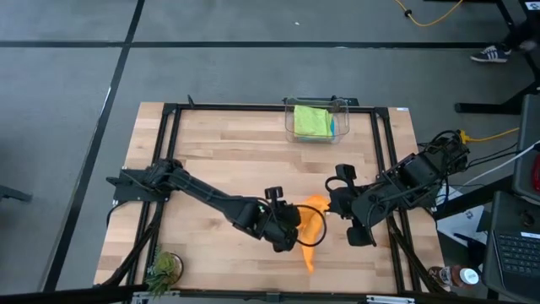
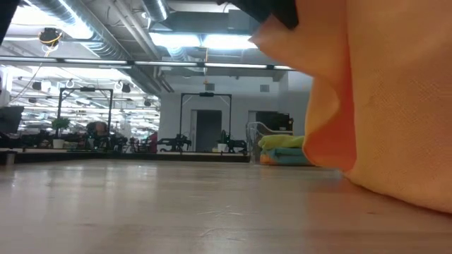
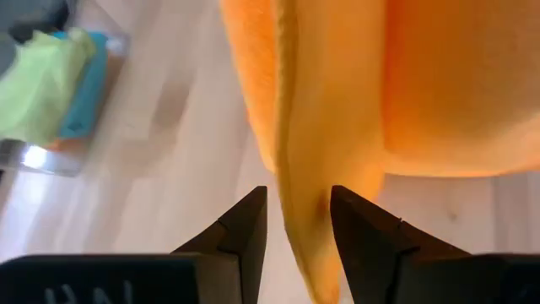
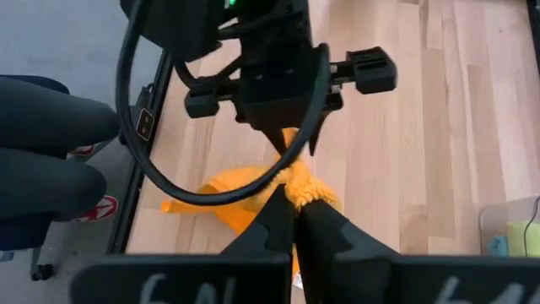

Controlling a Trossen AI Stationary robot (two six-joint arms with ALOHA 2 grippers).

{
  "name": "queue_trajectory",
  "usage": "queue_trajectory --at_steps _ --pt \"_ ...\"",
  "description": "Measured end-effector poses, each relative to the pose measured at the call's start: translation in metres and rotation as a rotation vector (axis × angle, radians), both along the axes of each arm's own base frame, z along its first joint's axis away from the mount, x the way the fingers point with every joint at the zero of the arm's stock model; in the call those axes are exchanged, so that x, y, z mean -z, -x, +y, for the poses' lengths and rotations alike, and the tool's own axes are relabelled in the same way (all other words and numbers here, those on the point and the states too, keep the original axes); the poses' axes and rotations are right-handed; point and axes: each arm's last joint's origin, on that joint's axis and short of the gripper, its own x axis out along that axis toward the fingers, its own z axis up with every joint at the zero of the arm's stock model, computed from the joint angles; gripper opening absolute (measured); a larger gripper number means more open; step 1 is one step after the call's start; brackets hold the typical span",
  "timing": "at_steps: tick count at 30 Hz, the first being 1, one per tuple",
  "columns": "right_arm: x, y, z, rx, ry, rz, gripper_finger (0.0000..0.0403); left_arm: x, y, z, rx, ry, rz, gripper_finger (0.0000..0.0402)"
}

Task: Fold microfiber towels
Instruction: Fold the yellow microfiber cloth

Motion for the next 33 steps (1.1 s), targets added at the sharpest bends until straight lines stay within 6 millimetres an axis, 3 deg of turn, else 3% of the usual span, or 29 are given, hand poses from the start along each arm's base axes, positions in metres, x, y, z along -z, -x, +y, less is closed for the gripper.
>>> queue_trajectory --at_steps 13,24,27,31,33 --pt "0.000 0.000 0.000 -0.001 0.000 0.000 0.0003 0.029 0.005 -0.001 0.019 0.076 0.100 0.0125" --pt "0.000 0.000 0.000 0.000 0.001 0.002 0.0003 0.027 0.006 -0.004 0.021 0.044 0.084 0.0122" --pt "0.000 0.000 0.000 0.000 0.003 0.006 0.0003 0.027 0.007 -0.006 0.051 0.004 0.090 0.0096" --pt "0.000 0.000 0.000 0.001 0.003 0.007 0.0003 0.026 0.010 -0.012 0.072 -0.040 0.087 0.0020" --pt "0.000 0.000 0.000 0.000 0.003 0.007 0.0003 0.026 0.012 -0.015 0.074 -0.087 0.078 0.0008"
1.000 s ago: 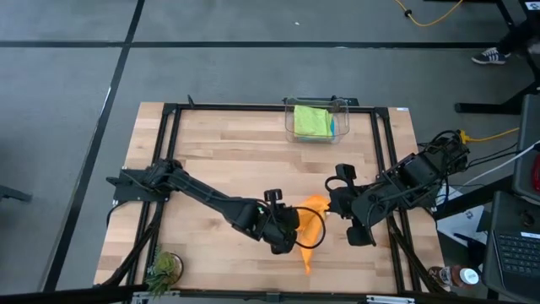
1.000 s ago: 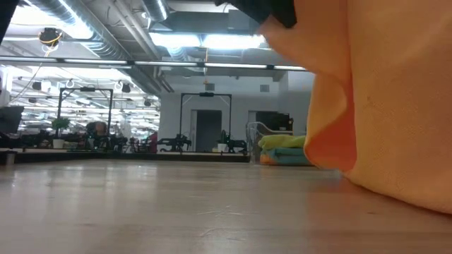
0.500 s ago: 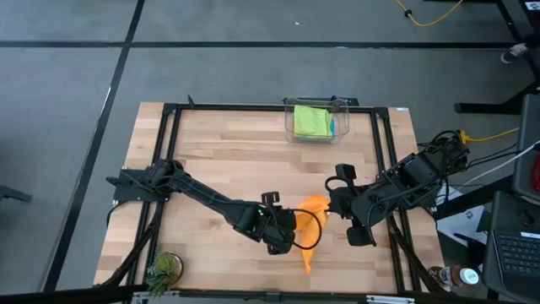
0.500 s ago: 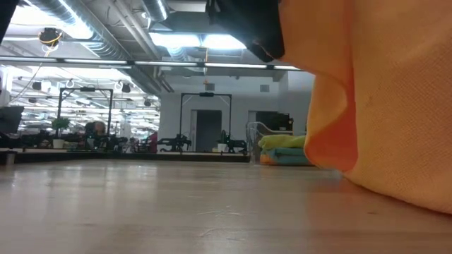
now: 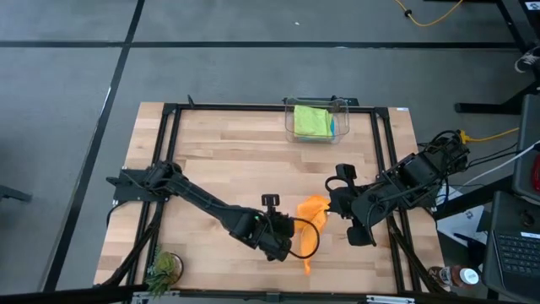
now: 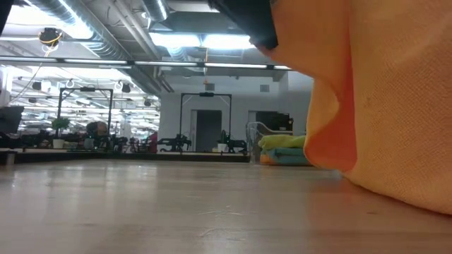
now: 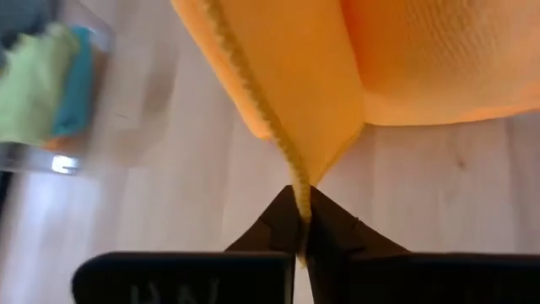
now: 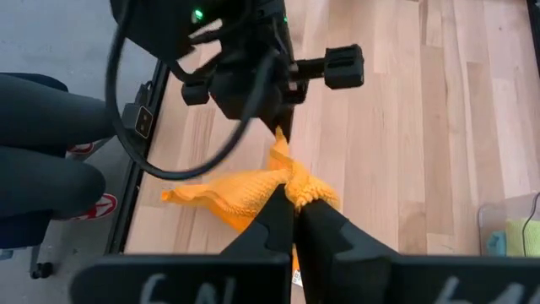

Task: Fold microfiber towels
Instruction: Fold the yellow microfiber cloth

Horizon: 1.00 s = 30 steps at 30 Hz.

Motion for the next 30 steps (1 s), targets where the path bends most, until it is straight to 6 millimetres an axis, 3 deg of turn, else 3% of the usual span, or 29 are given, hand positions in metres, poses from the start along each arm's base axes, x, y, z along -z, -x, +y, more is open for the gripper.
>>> queue_trajectory --at_steps 3,7,14,18,26,30 --pt "0.000 0.000 0.000 0.000 0.000 0.000 0.0003 -0.008 0.007 -0.003 0.020 -0.045 -0.001 0.0002" --pt "0.000 0.000 0.000 0.000 0.001 0.000 0.0004 -0.040 0.028 -0.002 0.023 -0.041 -0.034 0.0000" --pt "-0.001 -0.001 0.001 -0.085 0.058 -0.022 0.0004 -0.106 0.098 0.014 -0.152 -0.060 -0.095 0.0000" --pt "0.001 -0.006 0.004 -0.042 0.023 -0.026 0.0004 -0.124 0.132 0.015 -0.263 0.033 -0.127 0.0000" --pt "0.026 -0.032 0.021 -0.102 0.109 0.034 0.0004 -0.127 0.143 0.000 -0.240 0.094 -0.156 0.0000" --pt "0.031 -0.033 0.021 -0.118 0.154 0.071 0.0004 -0.147 0.151 -0.008 -0.210 0.134 -0.223 0.0000"
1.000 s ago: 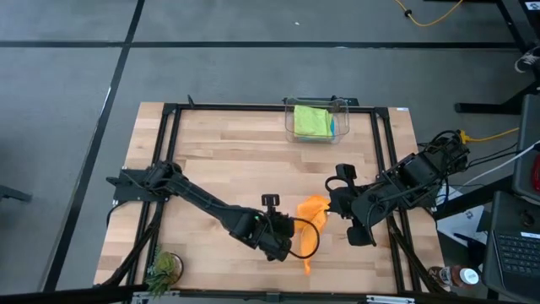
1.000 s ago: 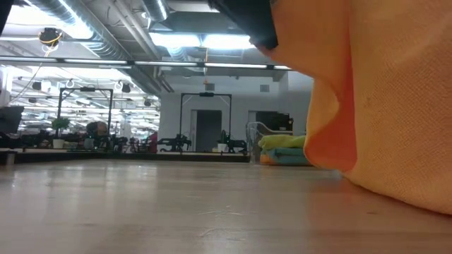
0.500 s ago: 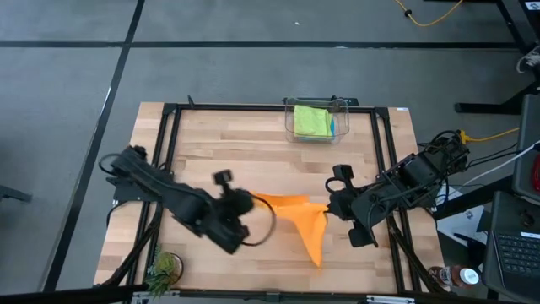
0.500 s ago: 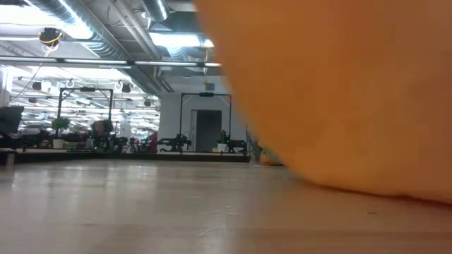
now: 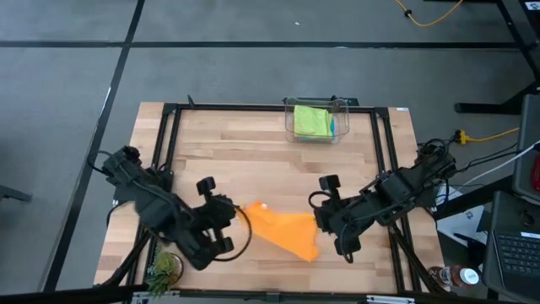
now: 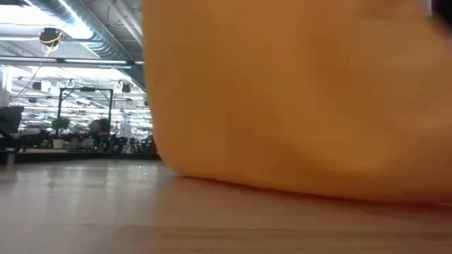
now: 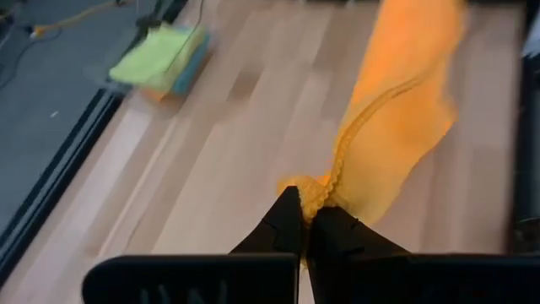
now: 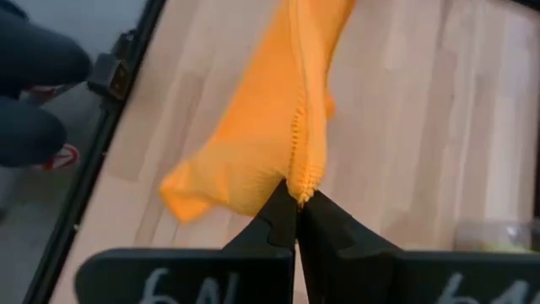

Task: Fold microfiber towels
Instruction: Fold the yellow microfiber cloth

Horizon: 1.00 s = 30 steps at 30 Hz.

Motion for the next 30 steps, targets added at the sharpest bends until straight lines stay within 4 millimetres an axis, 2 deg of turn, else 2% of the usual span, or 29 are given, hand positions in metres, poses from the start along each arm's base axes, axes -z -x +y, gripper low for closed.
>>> queue_trajectory --at_steps 7,12,18,21,24,27,30 --pt "-0.008 0.014 -0.006 0.103 -0.019 0.037 0.0004 -0.050 0.021 -0.007 0.089 0.078 -0.156 0.0000" --pt "-0.015 0.021 0.005 0.029 -0.116 0.056 0.0004 -0.063 0.024 -0.015 0.142 0.162 -0.220 0.0000" --pt "-0.039 0.034 0.014 -0.067 -0.223 -0.010 0.0004 -0.083 0.026 -0.028 0.258 0.278 -0.329 0.0000" --pt "-0.052 0.038 0.012 -0.093 -0.224 -0.067 0.0004 -0.087 0.028 -0.030 0.270 0.289 -0.345 0.0000" --pt "-0.053 0.039 0.007 -0.053 -0.168 -0.093 0.0004 -0.085 0.029 -0.029 0.255 0.290 -0.335 0.0000" --pt "-0.042 0.033 -0.002 -0.002 -0.101 -0.039 0.0003 -0.074 0.027 -0.018 0.168 0.255 -0.254 0.0000" --pt "-0.021 0.019 -0.013 0.059 -0.014 0.036 0.0003 -0.049 0.017 -0.001 0.018 0.202 -0.124 0.0000"
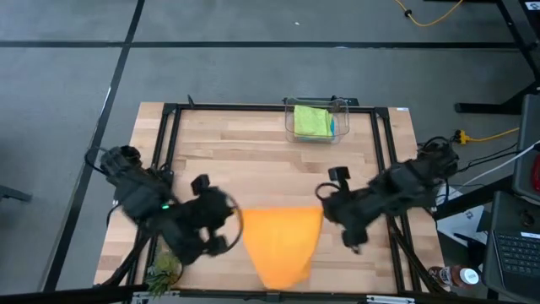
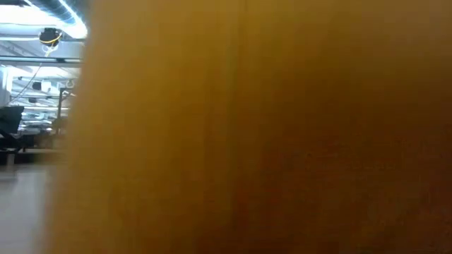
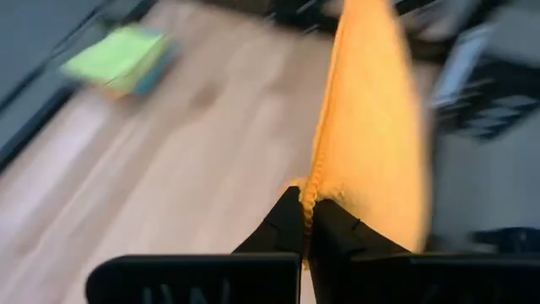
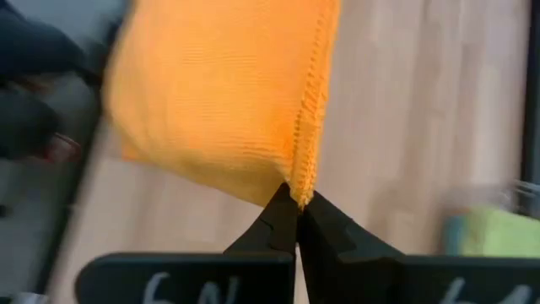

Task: Fold microfiber towels
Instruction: Fold the yellow microfiber cloth

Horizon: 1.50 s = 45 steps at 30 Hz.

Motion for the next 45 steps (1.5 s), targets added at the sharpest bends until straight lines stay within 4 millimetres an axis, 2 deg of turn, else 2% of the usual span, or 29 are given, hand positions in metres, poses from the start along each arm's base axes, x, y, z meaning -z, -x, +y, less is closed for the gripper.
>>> queue_trajectory --at_steps 3,6,10,13,17,21,25,29,37,40,45 --pt "0.017 -0.015 -0.016 0.045 0.100 0.044 0.0003 0.019 -0.018 0.020 -0.079 -0.068 0.091 0.0000" --pt "0.025 -0.027 -0.039 0.128 0.205 0.049 0.0003 0.020 -0.032 0.044 -0.096 -0.144 0.131 0.0000" --pt "0.025 -0.036 -0.066 0.208 0.321 0.034 0.0003 0.019 -0.046 0.076 -0.130 -0.236 0.175 0.0000" --pt "0.019 -0.039 -0.080 0.209 0.379 0.025 0.0003 0.014 -0.048 0.094 -0.134 -0.289 0.205 0.0000" --pt "0.007 -0.038 -0.092 0.208 0.468 -0.009 0.0003 0.004 -0.046 0.105 -0.083 -0.359 0.230 0.0000" --pt "0.001 -0.038 -0.096 0.234 0.498 -0.030 0.0003 -0.004 -0.044 0.109 -0.071 -0.386 0.213 0.0000" --pt "0.006 -0.038 -0.094 0.258 0.431 -0.021 0.0003 -0.002 -0.042 0.098 -0.053 -0.358 0.206 0.0000" --pt "0.022 -0.040 -0.081 0.231 0.275 0.049 0.0003 0.019 -0.044 0.075 -0.034 -0.300 0.242 0.0000" --pt "0.070 -0.041 -0.023 0.156 -0.032 0.179 0.0003 0.085 -0.031 0.019 -0.110 -0.131 0.320 0.0000" --pt "0.089 -0.040 0.000 0.096 -0.127 0.206 0.0003 0.108 -0.028 -0.005 -0.103 -0.030 0.300 0.0000" --pt "0.112 -0.037 0.033 0.013 -0.281 0.223 0.0003 0.135 -0.026 -0.039 -0.057 0.130 0.206 0.0000"
